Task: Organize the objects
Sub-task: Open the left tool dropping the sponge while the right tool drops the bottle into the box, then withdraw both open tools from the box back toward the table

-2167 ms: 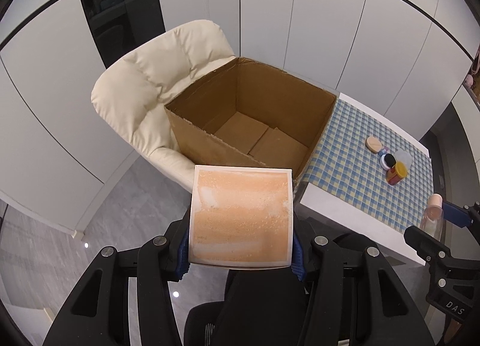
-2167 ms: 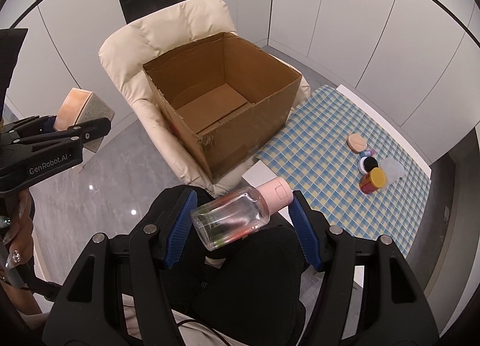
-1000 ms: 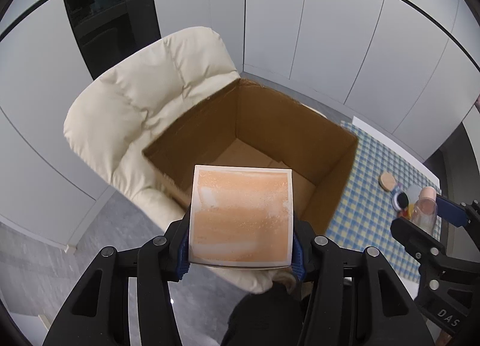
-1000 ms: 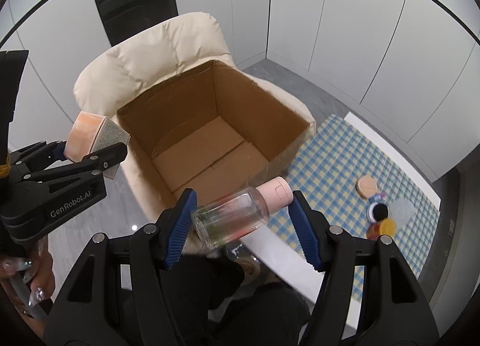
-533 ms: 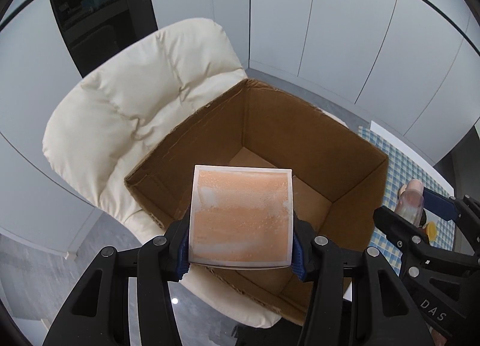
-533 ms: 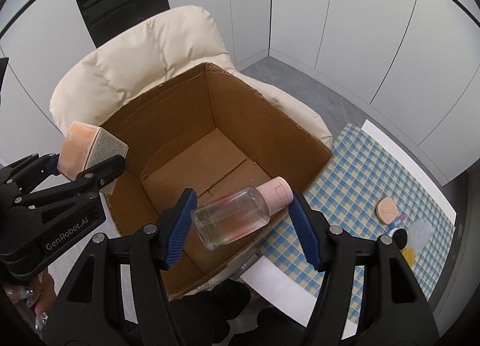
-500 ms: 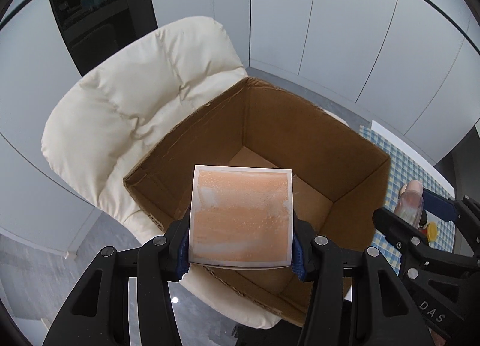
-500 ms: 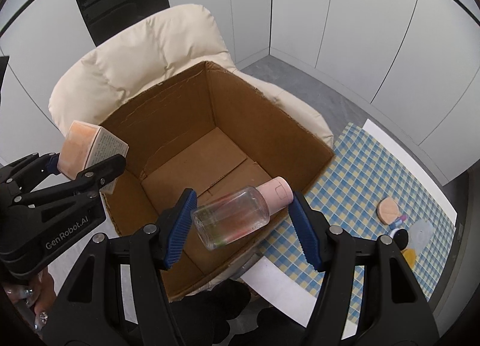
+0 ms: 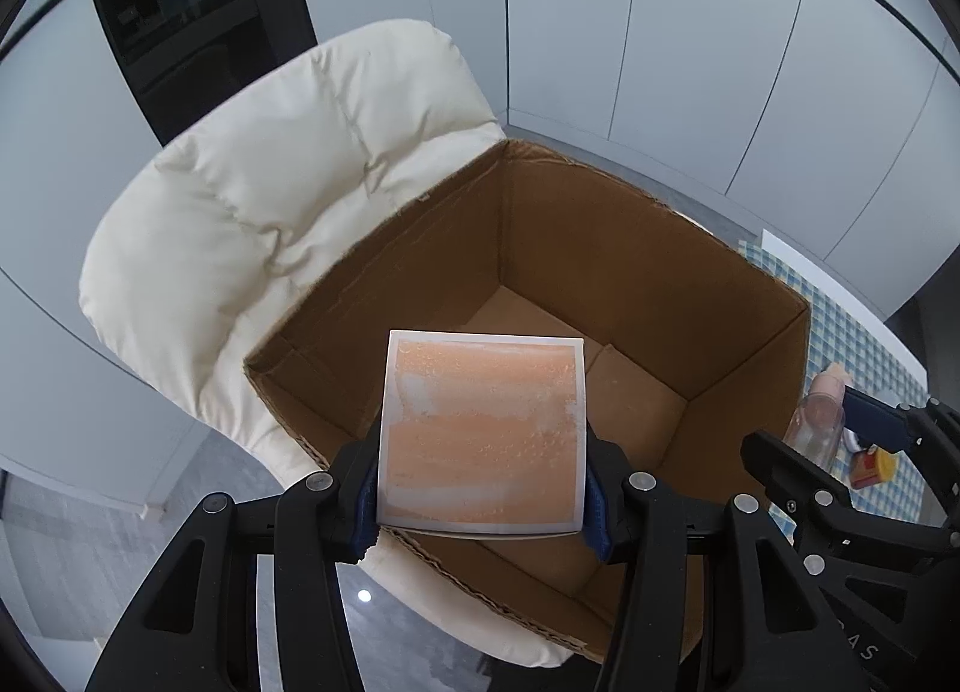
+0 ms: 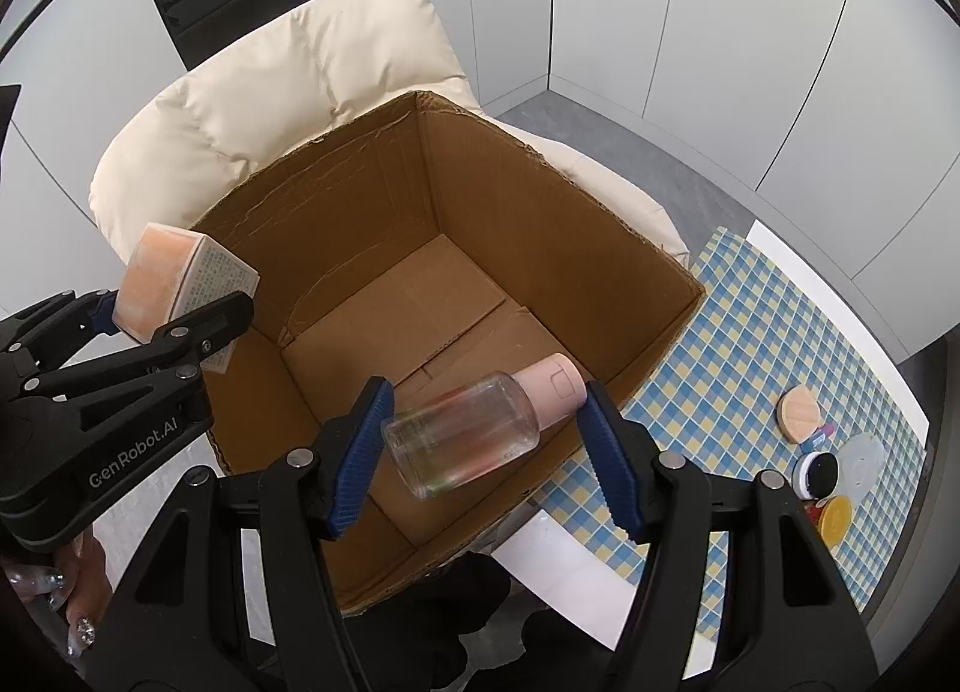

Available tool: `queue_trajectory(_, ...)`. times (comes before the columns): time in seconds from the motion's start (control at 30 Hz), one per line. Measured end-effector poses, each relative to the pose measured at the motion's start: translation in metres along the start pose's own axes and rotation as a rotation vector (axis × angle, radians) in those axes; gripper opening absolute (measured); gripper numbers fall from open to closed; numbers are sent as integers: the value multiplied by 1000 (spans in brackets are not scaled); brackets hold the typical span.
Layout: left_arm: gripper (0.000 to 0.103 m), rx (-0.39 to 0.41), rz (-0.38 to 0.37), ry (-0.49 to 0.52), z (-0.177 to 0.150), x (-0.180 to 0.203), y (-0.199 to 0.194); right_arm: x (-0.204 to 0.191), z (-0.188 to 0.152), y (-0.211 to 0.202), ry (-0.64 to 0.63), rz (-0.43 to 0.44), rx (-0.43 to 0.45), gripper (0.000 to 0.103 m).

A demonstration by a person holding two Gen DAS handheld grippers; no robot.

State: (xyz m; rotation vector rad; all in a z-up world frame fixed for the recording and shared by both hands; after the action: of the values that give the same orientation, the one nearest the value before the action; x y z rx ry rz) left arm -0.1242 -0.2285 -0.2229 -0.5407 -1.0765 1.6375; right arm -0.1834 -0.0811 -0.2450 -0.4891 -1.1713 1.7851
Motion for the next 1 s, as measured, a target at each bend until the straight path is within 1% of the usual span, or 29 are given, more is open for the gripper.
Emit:
queue_trajectory(0.07, 54, 16, -22, -10, 2, 0, -3, 0, 2, -1, 16, 16, 6, 67)
queue_trajectory(0.1, 64, 19, -35, -25, 2, -1, -4, -1, 2, -1, 19, 19, 9, 79)
queue_trajectory(0.13, 72, 2, -19, -47, 1, -6, -3, -1, 3, -1, 17, 12, 11, 89)
queue_trajectory(0.17, 89, -17, 13, -64, 0, -11, -2, 2, 3, -2, 11, -21, 21, 94)
queue_trajectory(0.2, 95, -28, 36, -71, -1, -16, -2, 3, 4, -3, 1, -38, 34, 95)
queue_trajectory(0.4, 95, 1, 43, -41, -1, -15, -11, 2, 1, -7, 5, -12, 34, 95)
queue_trajectory(0.57, 95, -3, 27, -43, -3, -11, -12, 2, -2, -7, 1, -12, 28, 95)
queue_trajectory(1.0, 95, -4, 34, -46, -2, -12, -15, 4, -2, -11, 20, 3, 24, 95)
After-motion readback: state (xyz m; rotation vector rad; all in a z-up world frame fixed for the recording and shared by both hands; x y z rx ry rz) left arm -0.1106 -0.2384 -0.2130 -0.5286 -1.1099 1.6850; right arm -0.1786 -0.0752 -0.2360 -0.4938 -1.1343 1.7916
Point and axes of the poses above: each gripper's, at about its wrist camera, not at the fingertips, and y roughly the way its jaws point, x to its right, z to its top, the point moved 9 cm from there along y, roughly the way its jaws point, and after that the axes turned 14 degrees about -z, right-handed, at the moved point
